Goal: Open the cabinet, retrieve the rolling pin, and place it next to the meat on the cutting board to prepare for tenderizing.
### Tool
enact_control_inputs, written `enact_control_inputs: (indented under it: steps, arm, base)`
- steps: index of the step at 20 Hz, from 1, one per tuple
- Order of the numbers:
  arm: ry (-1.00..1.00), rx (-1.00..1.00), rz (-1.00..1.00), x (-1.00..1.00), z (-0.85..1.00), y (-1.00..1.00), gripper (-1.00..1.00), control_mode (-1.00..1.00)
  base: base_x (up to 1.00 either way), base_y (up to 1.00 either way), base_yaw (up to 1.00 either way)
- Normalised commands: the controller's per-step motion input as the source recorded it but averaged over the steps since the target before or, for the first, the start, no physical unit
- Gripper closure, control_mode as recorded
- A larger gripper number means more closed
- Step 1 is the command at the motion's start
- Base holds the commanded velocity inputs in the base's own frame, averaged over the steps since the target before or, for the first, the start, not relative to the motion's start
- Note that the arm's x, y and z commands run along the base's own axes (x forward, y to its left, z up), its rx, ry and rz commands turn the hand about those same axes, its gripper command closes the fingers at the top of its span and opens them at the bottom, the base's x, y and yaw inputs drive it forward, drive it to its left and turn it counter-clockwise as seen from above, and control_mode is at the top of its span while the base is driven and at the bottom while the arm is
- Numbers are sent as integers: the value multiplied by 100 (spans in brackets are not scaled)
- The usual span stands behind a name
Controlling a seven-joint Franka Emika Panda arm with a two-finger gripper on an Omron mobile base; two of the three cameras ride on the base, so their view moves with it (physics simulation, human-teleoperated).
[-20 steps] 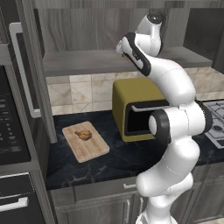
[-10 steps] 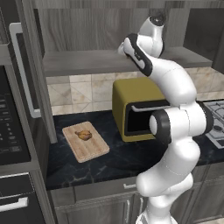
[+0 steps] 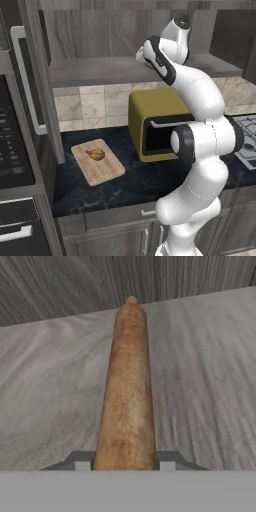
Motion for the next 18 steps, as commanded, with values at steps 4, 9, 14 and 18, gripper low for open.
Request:
enact_control_inputs:
  steps: [4,9,14,18]
  arm:
    - [1,6,0,0,-13,0,100,-100]
    - [0,7,0,-2,-15,0,100,-100]
    - [-8,4,0,-61,-4,3,100,-100]
    - [-13,3,0,-100,0,11,100,-100]
  base:
    - [0,0,0]
    - [0,0,0]
    - [0,0,0]
    - [0,0,0]
